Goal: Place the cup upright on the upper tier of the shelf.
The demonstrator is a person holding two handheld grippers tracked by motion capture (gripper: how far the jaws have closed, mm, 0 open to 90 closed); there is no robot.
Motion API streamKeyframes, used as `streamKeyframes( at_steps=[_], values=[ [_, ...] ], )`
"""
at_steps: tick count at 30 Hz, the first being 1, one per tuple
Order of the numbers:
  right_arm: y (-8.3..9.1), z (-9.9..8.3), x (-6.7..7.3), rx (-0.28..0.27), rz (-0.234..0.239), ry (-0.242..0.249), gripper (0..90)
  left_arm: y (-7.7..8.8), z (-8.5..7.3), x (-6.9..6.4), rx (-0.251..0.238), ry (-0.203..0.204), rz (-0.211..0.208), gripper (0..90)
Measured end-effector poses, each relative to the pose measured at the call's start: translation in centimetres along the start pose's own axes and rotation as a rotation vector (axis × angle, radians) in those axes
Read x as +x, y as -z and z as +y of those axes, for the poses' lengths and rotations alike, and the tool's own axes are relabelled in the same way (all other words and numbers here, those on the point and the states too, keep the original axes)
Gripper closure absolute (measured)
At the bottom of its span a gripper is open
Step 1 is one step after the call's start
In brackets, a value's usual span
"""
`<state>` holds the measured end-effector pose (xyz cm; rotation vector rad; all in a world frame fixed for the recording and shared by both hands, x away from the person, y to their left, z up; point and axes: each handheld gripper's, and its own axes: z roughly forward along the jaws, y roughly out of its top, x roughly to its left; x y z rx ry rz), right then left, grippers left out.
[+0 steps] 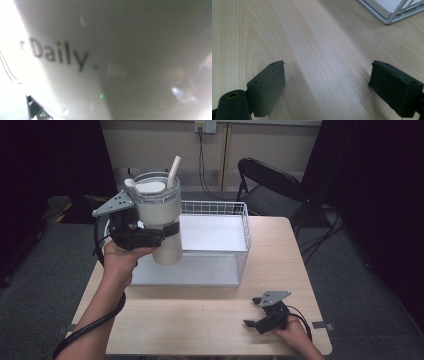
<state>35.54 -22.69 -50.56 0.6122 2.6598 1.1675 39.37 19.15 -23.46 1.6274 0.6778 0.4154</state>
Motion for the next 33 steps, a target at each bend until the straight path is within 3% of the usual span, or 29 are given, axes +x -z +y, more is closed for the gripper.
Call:
streamKeyframes(
  at_steps=[33],
  values=[
    [0.0,0.0,0.0,0.001,0.001,0.000,12.2,-3.3,1.5,2.2,0.007,0.001,0.080,8.7]
  ],
)
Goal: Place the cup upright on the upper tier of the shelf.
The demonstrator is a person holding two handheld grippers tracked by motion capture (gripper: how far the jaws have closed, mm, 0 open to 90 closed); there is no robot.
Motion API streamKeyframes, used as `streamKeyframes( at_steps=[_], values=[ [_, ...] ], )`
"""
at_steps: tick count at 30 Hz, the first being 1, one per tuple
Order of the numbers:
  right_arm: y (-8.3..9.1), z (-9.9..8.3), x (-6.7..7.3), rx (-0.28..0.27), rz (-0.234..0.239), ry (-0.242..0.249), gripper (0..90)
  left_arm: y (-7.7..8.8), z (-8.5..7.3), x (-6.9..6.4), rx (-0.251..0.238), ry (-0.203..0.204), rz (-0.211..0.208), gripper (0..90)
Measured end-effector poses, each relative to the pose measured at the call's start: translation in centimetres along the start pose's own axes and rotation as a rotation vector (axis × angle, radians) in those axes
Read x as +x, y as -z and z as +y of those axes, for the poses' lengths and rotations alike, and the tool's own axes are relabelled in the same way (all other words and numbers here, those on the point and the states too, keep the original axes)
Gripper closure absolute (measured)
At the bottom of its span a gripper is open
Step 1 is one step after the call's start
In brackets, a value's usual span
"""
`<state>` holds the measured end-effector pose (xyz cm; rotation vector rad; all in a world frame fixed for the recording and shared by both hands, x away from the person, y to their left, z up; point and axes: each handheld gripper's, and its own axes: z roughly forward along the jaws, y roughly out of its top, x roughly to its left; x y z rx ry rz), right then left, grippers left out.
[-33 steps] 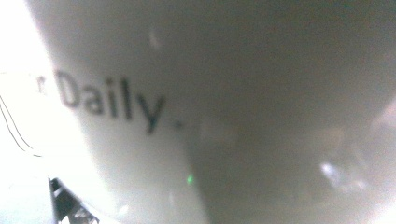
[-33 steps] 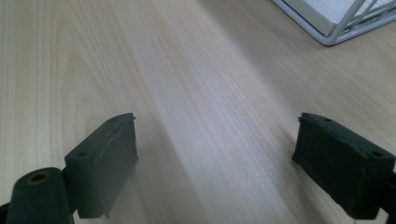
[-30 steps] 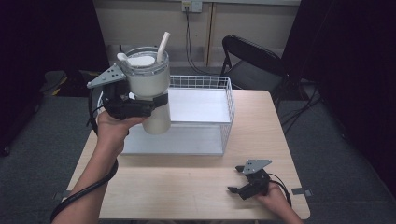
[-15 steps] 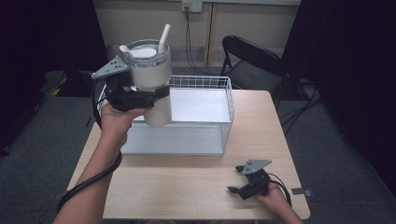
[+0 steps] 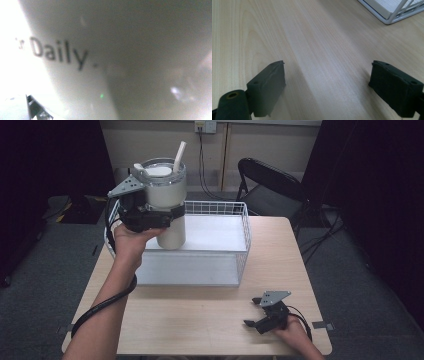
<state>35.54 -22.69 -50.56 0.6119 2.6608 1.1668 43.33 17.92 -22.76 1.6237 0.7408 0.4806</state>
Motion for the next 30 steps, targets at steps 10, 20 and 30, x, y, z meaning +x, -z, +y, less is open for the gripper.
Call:
streamKeyframes(
  at_steps=[10,20,30],
  values=[
    [0.0,0.0,0.0,0.000,0.000,0.000,12.2,-1.2,0.0,0.6,0.017,-0.004,0.027,8.7],
    [0.0,0.0,0.0,0.000,0.000,0.000,12.2,-2.7,0.1,1.4,0.017,0.002,0.058,8.7],
    [0.0,0.0,0.0,0.000,0.000,0.001,12.2,-3.8,-0.6,2.1,0.014,0.021,0.097,8.7]
  ],
)
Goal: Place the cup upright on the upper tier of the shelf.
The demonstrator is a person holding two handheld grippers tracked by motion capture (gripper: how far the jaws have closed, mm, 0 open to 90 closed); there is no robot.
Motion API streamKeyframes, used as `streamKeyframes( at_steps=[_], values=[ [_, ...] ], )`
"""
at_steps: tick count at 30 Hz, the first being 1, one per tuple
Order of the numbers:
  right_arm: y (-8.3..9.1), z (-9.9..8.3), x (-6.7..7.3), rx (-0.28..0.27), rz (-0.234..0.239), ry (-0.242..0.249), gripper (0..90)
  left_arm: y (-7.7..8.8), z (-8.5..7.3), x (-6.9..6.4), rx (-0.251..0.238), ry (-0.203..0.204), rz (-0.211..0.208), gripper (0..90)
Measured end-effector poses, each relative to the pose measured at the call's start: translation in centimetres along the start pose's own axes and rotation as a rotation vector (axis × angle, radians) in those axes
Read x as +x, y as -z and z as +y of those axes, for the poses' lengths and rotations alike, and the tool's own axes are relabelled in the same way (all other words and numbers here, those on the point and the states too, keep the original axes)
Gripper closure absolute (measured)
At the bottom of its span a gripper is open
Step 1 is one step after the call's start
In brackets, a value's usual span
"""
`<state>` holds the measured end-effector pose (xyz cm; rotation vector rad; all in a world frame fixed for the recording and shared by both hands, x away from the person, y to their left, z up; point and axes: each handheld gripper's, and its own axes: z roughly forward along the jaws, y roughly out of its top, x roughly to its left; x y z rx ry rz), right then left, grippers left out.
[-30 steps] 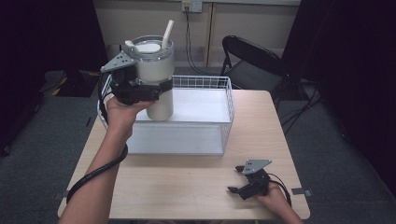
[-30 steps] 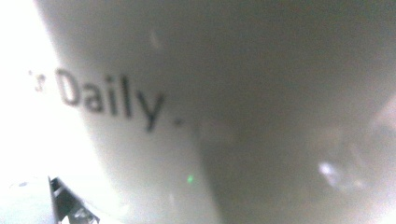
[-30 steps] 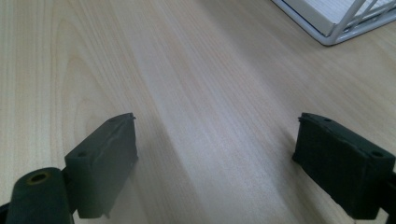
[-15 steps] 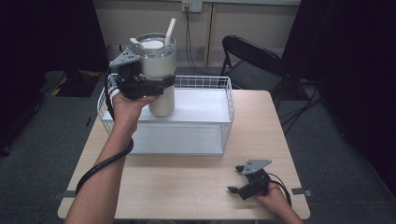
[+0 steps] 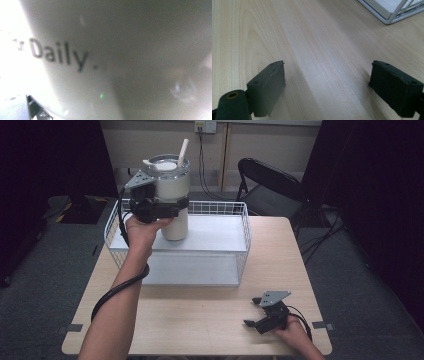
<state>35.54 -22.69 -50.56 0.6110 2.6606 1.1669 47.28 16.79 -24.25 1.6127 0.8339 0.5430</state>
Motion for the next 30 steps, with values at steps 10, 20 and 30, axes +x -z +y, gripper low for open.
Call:
streamKeyframes(
  at_steps=[10,20,30],
  values=[
    [0.0,0.0,0.0,0.000,0.000,0.000,12.2,-1.0,-1.0,0.4,0.006,0.005,0.040,8.7],
    [0.0,0.0,0.0,0.000,0.000,0.000,12.2,-1.0,-1.5,0.5,-0.020,-0.009,0.037,8.5],
    [0.0,0.0,0.0,0.000,0.000,0.000,12.2,-0.5,-2.1,0.1,-0.041,-0.057,0.026,8.3]
  ],
)
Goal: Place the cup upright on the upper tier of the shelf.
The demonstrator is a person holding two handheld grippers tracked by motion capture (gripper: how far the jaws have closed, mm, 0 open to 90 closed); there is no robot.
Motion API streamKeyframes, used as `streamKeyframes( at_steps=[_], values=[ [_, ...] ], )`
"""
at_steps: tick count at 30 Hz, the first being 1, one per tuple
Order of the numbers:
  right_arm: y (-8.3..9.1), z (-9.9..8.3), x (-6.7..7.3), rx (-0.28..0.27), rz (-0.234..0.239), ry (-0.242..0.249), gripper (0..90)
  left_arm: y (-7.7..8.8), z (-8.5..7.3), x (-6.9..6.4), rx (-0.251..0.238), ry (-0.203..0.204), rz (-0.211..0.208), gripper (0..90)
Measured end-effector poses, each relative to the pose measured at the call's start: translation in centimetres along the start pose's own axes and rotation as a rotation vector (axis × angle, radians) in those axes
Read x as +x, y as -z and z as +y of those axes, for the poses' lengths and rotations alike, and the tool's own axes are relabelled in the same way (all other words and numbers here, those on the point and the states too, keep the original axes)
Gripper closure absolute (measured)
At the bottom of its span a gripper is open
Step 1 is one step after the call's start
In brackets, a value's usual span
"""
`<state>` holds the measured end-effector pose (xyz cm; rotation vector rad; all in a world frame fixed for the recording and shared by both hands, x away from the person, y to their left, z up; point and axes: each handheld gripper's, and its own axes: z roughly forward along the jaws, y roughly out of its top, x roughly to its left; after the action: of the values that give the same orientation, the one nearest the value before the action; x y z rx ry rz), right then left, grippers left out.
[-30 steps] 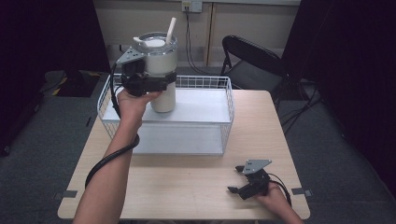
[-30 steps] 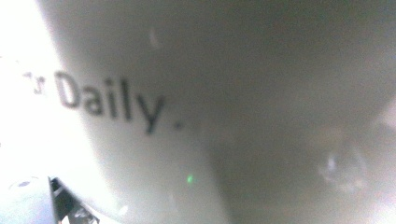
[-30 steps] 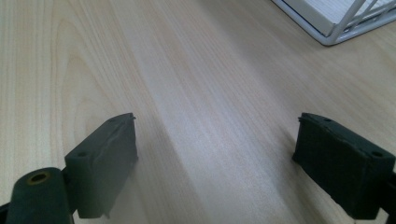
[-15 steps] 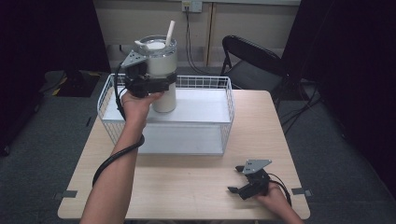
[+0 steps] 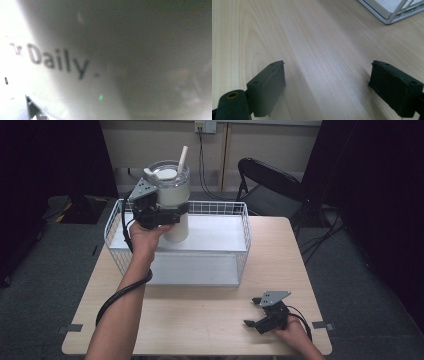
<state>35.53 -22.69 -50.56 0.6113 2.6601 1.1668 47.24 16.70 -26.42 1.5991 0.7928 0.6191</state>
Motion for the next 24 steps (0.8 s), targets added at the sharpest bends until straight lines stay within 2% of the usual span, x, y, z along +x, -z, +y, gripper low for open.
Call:
streamKeyframes(
  at_steps=[9,17,18,21,24],
  values=[
    [0.0,0.0,0.0,0.000,-0.001,0.000,12.2,0.1,-0.1,-0.1,0.003,0.001,0.002,8.1],
    [0.0,0.0,0.0,0.000,-0.002,0.000,12.2,0.2,-0.5,-0.2,-0.014,0.015,0.005,8.1],
    [0.0,0.0,0.0,0.000,-0.002,-0.001,12.2,0.2,-0.5,-0.1,-0.012,0.019,0.006,8.1],
    [0.0,0.0,0.0,0.000,-0.001,-0.001,12.2,0.1,-1.0,0.3,0.009,0.086,-0.017,5.7],
    [0.0,0.0,0.0,-0.001,-0.002,-0.001,12.2,0.3,-1.2,0.1,0.008,0.059,-0.004,6.1]
  ],
)
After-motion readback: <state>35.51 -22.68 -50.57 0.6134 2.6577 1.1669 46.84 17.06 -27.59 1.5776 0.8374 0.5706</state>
